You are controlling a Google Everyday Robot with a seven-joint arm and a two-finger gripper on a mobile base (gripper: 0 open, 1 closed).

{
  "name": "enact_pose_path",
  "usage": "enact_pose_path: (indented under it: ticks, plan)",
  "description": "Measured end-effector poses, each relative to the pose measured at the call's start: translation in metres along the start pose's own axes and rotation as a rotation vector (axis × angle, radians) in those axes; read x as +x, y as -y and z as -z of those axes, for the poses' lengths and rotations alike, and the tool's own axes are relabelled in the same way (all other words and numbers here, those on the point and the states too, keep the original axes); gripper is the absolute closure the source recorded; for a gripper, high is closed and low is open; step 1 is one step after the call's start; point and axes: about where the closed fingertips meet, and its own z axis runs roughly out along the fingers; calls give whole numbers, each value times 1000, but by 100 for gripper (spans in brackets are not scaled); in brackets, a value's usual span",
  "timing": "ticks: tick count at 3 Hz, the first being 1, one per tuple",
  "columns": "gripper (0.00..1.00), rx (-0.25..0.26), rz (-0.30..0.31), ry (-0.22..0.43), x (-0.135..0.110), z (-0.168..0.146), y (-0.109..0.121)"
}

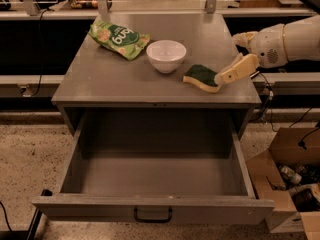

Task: Pick sponge from top drawer and place on counter

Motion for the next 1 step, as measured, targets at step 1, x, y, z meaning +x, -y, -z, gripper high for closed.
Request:
enact_pose_path:
  ticks: [1]
  plan:
    - [0, 40, 53, -19, 18, 15, -26]
